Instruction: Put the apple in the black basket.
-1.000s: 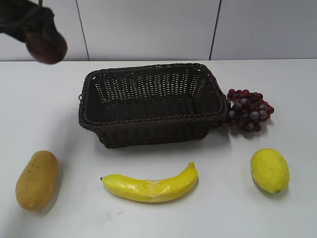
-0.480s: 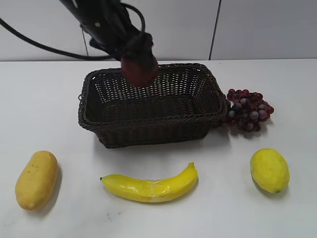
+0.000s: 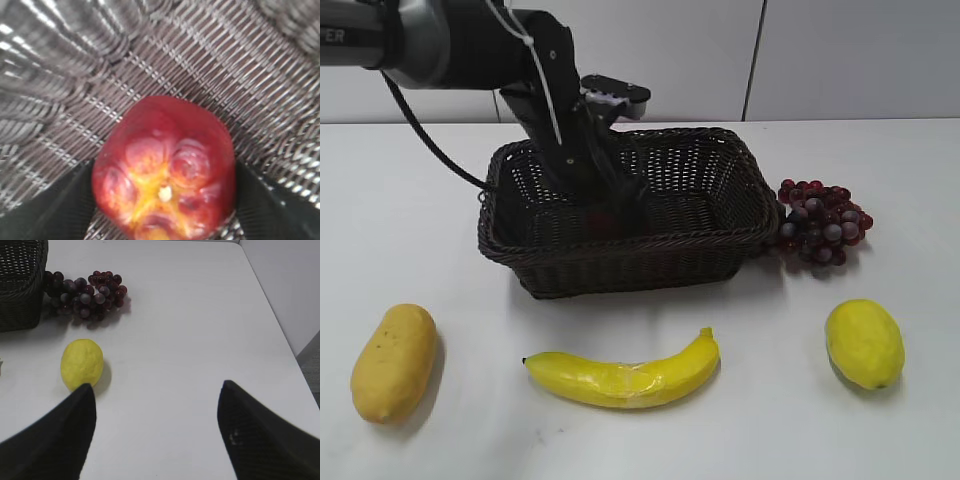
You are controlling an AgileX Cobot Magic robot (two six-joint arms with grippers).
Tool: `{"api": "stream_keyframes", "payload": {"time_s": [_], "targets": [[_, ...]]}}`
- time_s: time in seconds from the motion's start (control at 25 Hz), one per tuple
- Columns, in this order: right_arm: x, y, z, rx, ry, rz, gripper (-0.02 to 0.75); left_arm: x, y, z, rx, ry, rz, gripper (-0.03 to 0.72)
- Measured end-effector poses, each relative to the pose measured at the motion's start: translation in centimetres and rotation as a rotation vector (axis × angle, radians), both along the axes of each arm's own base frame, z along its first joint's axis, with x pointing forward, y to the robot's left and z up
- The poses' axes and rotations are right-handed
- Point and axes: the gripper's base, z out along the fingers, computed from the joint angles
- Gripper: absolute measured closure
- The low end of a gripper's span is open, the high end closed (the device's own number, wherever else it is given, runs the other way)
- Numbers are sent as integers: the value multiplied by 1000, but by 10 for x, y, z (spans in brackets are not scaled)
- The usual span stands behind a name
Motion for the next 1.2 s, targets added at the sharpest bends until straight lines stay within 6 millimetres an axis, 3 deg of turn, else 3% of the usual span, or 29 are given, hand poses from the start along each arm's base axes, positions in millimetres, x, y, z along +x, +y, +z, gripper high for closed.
{"api": "stream_keyframes", "payload": {"time_s": [0.2, 0.36, 0.56, 0.76, 0.96, 1.2], "targets": [[0, 0, 0, 0, 0, 0, 167, 2, -1, 2, -15, -27, 6, 2], [0, 0, 0, 0, 0, 0, 167, 1, 1, 22, -29, -74, 0, -3], [0, 0, 0, 0, 0, 0, 167, -1, 6, 80, -67, -187, -15, -4], [0, 0, 0, 0, 0, 0, 167, -19, 21, 158, -73, -271, -35, -4], [0, 0, 0, 0, 0, 0, 167, -40, 62, 211, -12, -308, 12, 1], [0, 0, 0, 0, 0, 0, 167, -42, 144, 249, 4, -308, 256, 13]]}}
